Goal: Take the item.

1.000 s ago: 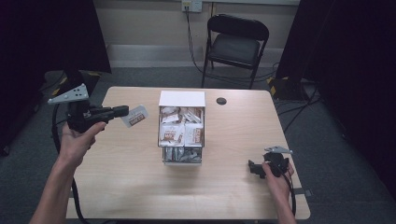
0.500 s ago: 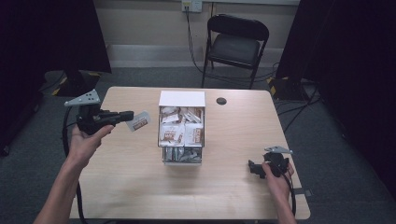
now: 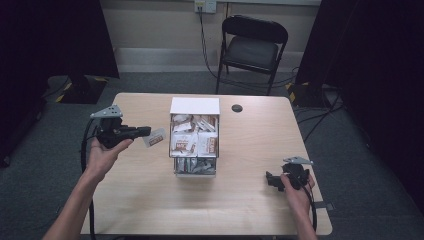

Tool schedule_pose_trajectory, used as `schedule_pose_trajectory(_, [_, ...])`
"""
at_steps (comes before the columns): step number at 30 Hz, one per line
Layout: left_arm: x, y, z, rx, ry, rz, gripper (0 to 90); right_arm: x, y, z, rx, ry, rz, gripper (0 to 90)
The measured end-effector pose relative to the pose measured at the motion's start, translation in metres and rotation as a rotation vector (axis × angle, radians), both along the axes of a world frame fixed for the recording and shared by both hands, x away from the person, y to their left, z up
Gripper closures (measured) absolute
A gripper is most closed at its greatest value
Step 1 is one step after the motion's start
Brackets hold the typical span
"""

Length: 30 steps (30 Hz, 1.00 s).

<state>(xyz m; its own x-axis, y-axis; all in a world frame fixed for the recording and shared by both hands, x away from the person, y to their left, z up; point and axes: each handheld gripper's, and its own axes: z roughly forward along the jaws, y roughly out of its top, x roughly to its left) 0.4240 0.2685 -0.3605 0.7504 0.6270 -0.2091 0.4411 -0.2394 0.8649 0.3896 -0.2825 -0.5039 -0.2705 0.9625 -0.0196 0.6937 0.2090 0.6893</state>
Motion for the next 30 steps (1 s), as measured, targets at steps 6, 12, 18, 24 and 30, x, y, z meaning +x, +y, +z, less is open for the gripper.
schedule_pose_trajectory(6, [0.001,0.0,-0.005,0.01,0.012,0.003,90.0,0.0,0.0,0.0,0.0,0.0,0.0,0.0])
schedule_pose_trajectory(12, [0.004,-0.001,-0.014,0.023,0.032,0.005,90.0,0.0,0.0,0.0,0.0,0.0,0.0,0.0])
schedule_pose_trajectory(18, [0.008,-0.001,-0.025,0.023,0.054,0.015,90.0,0.0,0.0,0.0,0.0,0.0,0.0,0.0])
schedule_pose_trajectory(24, [0.011,-0.003,-0.035,0.038,0.075,0.006,90.0,0.0,0.0,0.0,0.001,0.0,0.0,0.0])
schedule_pose_trajectory(30, [0.015,-0.003,-0.047,0.049,0.096,0.011,90.0,0.0,0.0,0.0,0.0,0.0,0.0,0.0])
